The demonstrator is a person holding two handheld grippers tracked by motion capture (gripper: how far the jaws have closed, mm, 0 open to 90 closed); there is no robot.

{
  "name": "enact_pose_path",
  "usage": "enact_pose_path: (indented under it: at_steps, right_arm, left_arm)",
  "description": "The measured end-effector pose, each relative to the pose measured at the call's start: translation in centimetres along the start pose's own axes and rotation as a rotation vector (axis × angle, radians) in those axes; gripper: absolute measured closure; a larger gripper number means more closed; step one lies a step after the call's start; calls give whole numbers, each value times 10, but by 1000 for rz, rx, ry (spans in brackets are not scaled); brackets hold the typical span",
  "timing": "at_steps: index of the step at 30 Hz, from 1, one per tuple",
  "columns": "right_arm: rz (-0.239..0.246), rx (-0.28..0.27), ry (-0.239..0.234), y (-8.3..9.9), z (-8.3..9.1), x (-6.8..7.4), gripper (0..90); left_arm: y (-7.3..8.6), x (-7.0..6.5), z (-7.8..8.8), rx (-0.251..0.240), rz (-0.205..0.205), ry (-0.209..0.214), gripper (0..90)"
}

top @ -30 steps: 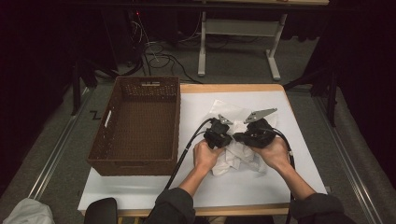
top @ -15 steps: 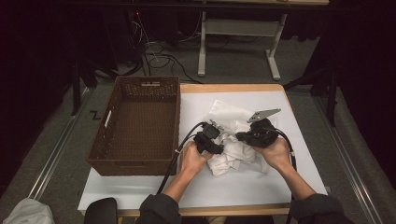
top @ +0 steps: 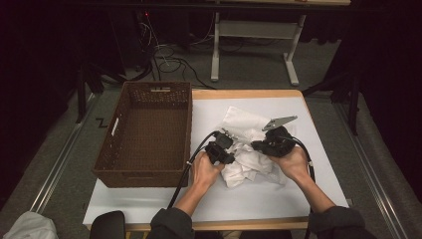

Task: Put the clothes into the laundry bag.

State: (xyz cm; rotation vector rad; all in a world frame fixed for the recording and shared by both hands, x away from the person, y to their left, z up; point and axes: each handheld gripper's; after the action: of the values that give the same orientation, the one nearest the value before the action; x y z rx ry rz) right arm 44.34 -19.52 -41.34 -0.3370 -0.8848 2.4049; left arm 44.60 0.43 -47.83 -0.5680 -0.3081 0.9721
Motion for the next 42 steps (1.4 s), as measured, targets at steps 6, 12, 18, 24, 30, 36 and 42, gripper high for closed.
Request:
enact_pose_path:
  at_steps: [6, 12, 18, 24, 30, 36, 42]
  right_arm:
    - [0, 3, 1, -2, -1, 0, 897]
    - [5, 11, 6, -5, -2, 3, 897]
    - [0, 5, 4, -6, -2, 3, 897]
    - [30, 4, -5, -16, -2, 9, 898]
    - [70, 0, -51, -18, -2, 19, 899]
    - [62, 29, -61, -1, -3, 13, 899]
    - [18, 13, -48, 11, 4, 3, 898]
  left_arm:
    - [1, 1, -11, 64, 53, 51, 441]
    - [5, -2, -4, 2, 41, 117, 804]
    - [6, -12, 14, -107, -41, 142, 849]
    - [-2, -22, 21, -134, -85, 165, 850]
    - [-14, -20, 5, -161, -4, 179, 851]
    - [-18, -18, -7, -175, 12, 196, 820]
    - [-15, 0, 15, -209, 60, 179, 623]
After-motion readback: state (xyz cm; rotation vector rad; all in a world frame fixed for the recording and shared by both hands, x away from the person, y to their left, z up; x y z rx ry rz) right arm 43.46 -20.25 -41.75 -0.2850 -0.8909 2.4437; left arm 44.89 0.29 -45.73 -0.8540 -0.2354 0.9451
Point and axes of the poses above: each handheld gripper's, and its own axes: z roughly backward along the jaws, y roughly out of its underside, x roughly to its left, and after that the axes turned 5 degrees about z, right-handed
